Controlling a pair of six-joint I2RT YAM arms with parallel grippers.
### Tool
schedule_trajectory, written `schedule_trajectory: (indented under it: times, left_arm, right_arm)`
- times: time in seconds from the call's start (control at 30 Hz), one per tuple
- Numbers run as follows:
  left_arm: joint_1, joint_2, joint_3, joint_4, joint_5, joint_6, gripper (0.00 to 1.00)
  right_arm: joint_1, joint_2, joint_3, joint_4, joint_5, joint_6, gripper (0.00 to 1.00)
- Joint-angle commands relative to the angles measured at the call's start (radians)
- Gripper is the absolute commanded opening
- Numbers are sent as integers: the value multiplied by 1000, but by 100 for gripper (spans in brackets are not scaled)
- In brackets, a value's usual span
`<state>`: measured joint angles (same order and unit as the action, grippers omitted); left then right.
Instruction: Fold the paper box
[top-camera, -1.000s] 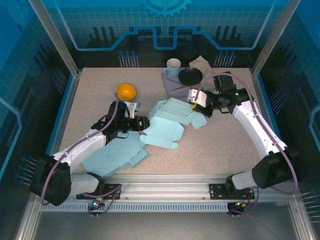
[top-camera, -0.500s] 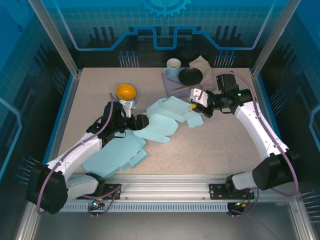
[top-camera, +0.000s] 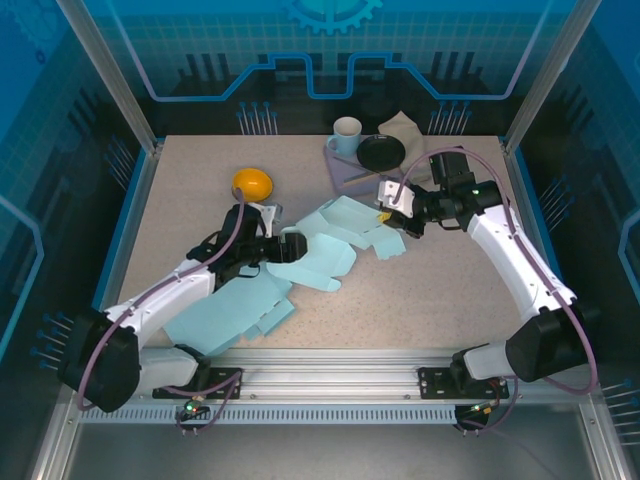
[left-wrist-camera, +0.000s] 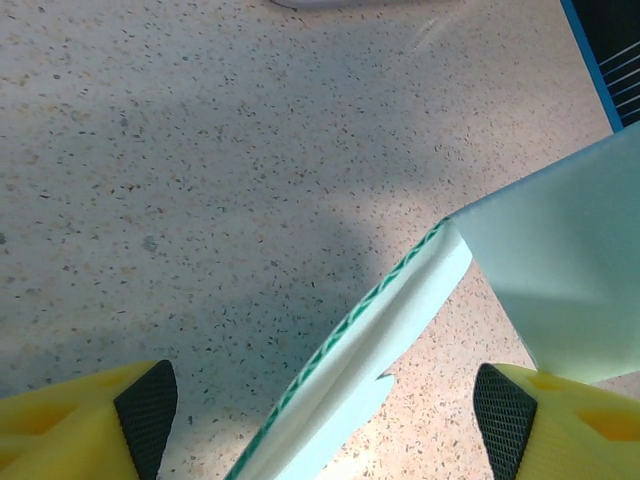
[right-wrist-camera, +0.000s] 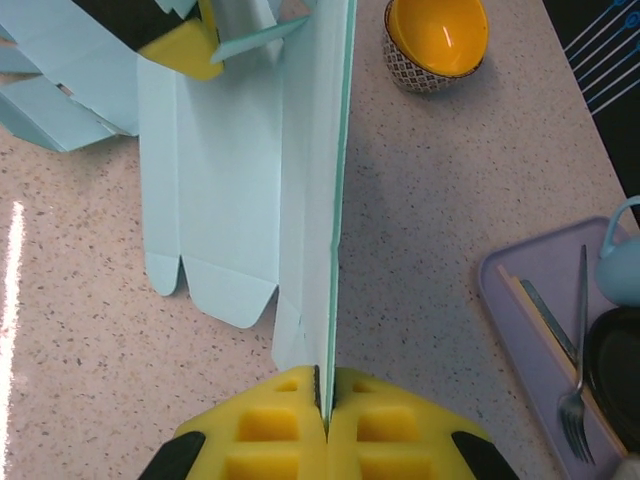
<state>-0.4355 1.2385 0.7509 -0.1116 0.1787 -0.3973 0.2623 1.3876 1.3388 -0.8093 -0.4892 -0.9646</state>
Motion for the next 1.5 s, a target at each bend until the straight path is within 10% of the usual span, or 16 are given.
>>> schedule_trajectory:
  times: [0.0,0.5,1.13,1.47]
  left_arm:
    - [-16,-67,31,-44,-2,10,82]
    - [-59,-395,-136,-169,-46,-45,80]
    - [-55,-223,-163,62,-103,5,73]
    - [-49,-203,-91,13,-190,98,69]
  right_arm:
    - [29,12,2,8,95,2,0]
    - [158,245,138,-116,411,-170,0]
    - [272,-24,-733,1281,722,-442,0]
    - [281,27,-705,1460,727,-448,0]
